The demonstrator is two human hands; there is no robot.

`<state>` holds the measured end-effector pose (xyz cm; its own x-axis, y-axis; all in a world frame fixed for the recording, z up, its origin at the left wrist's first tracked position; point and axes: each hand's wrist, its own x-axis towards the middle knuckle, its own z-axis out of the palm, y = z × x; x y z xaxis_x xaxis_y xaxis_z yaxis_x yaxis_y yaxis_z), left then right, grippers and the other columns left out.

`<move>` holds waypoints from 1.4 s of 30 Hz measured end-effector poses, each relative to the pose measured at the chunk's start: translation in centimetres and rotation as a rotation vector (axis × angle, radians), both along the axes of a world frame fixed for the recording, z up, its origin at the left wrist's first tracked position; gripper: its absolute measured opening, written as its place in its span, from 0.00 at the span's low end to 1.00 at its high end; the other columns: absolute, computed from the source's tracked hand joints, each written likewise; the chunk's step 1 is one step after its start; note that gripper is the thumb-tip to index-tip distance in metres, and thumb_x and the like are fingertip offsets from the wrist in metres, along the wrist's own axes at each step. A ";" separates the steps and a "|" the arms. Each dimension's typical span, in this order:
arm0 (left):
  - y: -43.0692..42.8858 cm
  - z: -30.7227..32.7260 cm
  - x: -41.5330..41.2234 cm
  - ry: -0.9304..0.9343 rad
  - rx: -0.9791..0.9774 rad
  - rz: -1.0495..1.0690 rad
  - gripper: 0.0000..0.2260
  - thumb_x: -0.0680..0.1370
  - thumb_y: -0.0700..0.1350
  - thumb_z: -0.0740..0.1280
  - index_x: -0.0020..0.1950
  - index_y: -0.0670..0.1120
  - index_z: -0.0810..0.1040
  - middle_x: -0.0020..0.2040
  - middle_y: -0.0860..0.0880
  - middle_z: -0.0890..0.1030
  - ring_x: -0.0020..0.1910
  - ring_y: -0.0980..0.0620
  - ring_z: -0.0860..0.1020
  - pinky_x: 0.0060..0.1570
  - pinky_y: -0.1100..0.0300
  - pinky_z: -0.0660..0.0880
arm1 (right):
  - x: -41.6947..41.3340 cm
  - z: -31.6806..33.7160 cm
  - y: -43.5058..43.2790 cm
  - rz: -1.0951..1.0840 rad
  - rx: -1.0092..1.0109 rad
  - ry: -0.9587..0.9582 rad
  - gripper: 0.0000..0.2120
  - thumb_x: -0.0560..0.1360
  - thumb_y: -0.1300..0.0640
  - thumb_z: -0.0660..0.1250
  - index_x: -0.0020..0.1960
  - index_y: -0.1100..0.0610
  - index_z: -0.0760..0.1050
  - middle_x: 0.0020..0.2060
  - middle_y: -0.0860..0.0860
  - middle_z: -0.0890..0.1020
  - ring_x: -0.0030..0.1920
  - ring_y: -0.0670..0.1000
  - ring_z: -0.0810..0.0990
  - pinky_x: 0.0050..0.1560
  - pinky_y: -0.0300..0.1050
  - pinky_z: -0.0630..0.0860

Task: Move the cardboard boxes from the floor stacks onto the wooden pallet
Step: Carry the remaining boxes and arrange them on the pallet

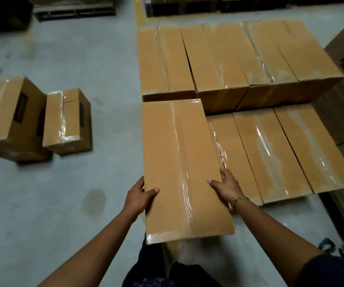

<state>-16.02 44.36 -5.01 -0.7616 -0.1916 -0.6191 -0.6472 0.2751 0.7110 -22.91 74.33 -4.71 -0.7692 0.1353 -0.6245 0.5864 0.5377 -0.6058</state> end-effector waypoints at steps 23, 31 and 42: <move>-1.4 -6.2 -4.2 -0.103 0.022 0.041 0.30 0.79 0.57 0.71 0.79 0.55 0.64 0.69 0.51 0.77 0.63 0.47 0.78 0.65 0.49 0.75 | -3.8 -7.8 -1.6 0.050 -0.022 -0.051 0.35 0.73 0.37 0.71 0.74 0.52 0.70 0.67 0.50 0.79 0.67 0.55 0.77 0.69 0.56 0.73; -1.7 -6.7 -5.6 -0.086 0.032 0.075 0.29 0.79 0.56 0.71 0.78 0.57 0.66 0.68 0.52 0.78 0.61 0.50 0.78 0.65 0.49 0.75 | -5.5 -7.4 -1.9 0.070 -0.013 -0.002 0.29 0.74 0.42 0.73 0.72 0.51 0.73 0.64 0.47 0.81 0.64 0.52 0.79 0.68 0.54 0.74; -2.3 -6.8 -8.0 -0.075 0.039 0.072 0.29 0.79 0.56 0.71 0.78 0.56 0.67 0.67 0.52 0.78 0.63 0.48 0.78 0.64 0.50 0.75 | -8.2 -7.7 -2.6 0.046 0.025 0.020 0.32 0.77 0.45 0.71 0.78 0.53 0.67 0.73 0.49 0.74 0.72 0.54 0.72 0.72 0.50 0.68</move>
<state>-24.03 42.05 -11.81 -0.6979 -0.2191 -0.6818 -0.7161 0.1993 0.6689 -31.13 71.68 -12.45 -0.7871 0.1143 -0.6062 0.5486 0.5790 -0.6032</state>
